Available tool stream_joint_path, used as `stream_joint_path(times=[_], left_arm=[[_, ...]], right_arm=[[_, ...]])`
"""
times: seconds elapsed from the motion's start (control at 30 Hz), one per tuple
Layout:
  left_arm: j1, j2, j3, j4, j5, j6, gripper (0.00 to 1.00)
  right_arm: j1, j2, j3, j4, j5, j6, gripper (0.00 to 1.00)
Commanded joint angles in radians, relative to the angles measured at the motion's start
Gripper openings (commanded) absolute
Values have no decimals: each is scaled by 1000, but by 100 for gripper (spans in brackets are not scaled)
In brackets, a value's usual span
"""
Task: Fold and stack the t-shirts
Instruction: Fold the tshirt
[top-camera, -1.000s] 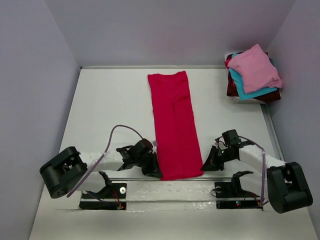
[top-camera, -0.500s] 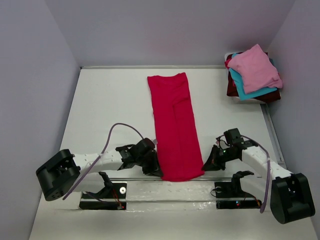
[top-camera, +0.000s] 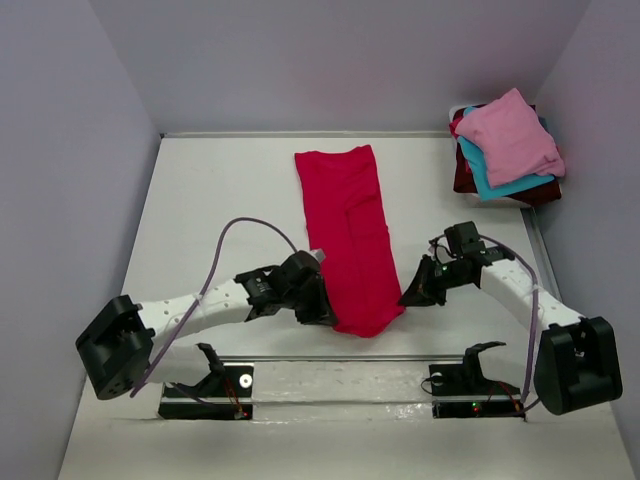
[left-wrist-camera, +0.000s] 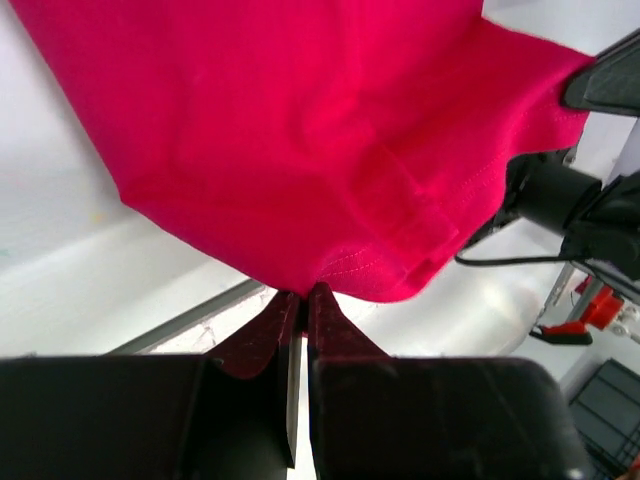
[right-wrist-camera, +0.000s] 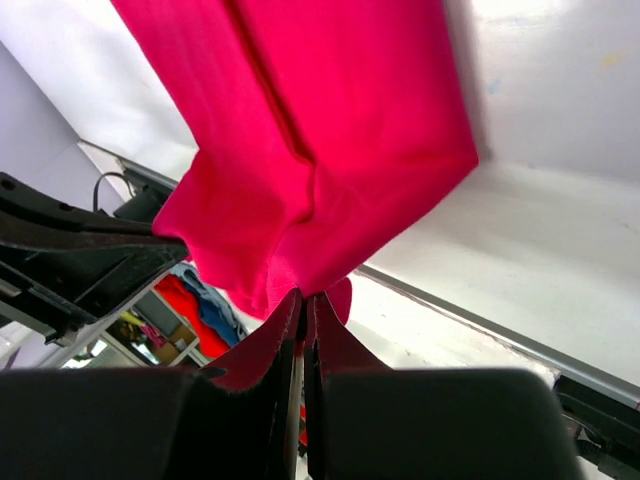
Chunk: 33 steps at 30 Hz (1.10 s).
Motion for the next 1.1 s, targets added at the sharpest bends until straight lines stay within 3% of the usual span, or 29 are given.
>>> stream_joint_path(times=[0.0,0.47,0.67,1.07], left_arm=[[65,7,99,-73,-57,83,6],[306,191,352,-144,-55,301,6],[368,314,485,-145,-51,367,6],[487,481,607,-133,-40,432,6]], right_arm=[[4,58,110,30,25,-6,7],[4,339,431,56,69,-26,7],[4,512,601,50,88,-34,7],[4,779,893,15,129,-52,7]])
